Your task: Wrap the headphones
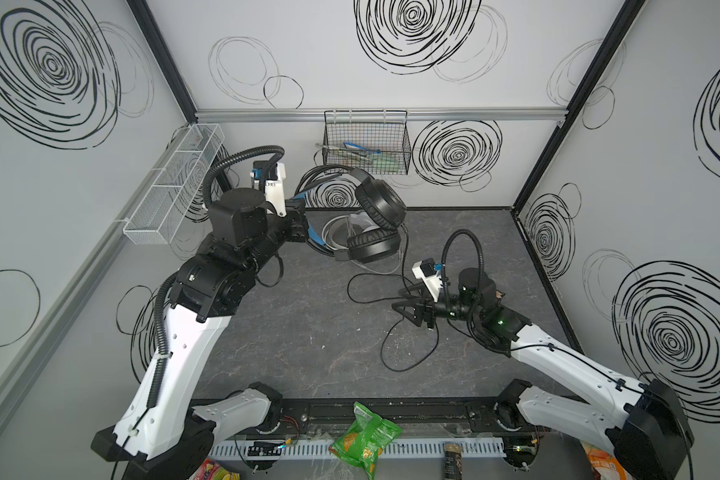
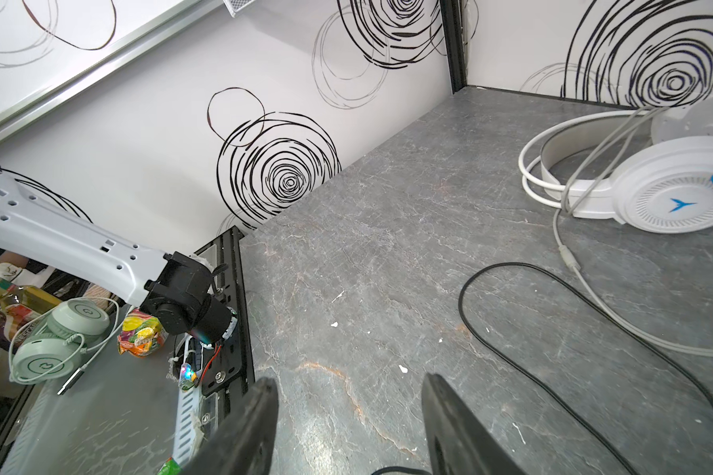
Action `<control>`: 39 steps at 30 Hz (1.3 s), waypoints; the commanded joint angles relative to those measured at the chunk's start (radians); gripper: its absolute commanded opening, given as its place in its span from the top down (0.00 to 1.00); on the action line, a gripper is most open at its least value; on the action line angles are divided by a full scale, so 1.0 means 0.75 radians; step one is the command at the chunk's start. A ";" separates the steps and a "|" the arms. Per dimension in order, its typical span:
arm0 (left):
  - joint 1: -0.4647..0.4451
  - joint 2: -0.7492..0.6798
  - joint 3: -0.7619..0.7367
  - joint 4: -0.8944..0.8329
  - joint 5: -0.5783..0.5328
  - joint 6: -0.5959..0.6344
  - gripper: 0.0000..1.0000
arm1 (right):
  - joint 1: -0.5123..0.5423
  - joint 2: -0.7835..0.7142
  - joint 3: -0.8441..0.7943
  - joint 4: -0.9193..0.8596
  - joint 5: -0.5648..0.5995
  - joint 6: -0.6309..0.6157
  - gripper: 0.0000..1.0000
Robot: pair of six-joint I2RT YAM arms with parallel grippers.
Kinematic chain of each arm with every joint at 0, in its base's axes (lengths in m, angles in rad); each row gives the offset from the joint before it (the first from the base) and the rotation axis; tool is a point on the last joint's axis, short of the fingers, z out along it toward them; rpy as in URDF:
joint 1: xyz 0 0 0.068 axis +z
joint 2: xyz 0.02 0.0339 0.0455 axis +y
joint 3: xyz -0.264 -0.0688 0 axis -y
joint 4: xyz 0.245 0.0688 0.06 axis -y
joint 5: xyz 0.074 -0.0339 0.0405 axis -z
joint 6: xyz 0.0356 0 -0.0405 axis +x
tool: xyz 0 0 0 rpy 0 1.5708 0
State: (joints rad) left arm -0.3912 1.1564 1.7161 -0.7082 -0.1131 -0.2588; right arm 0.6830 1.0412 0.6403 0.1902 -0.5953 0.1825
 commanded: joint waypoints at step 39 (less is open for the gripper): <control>0.124 0.024 0.203 0.147 0.153 -0.155 1.00 | 0.005 -0.193 -0.159 -0.079 -0.058 -0.032 0.33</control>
State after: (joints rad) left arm -0.3107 1.1793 1.8294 -0.7010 -0.0147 -0.3332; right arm 0.6830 0.9451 0.5289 0.1638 -0.6243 0.2012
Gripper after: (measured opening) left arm 0.087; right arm 0.673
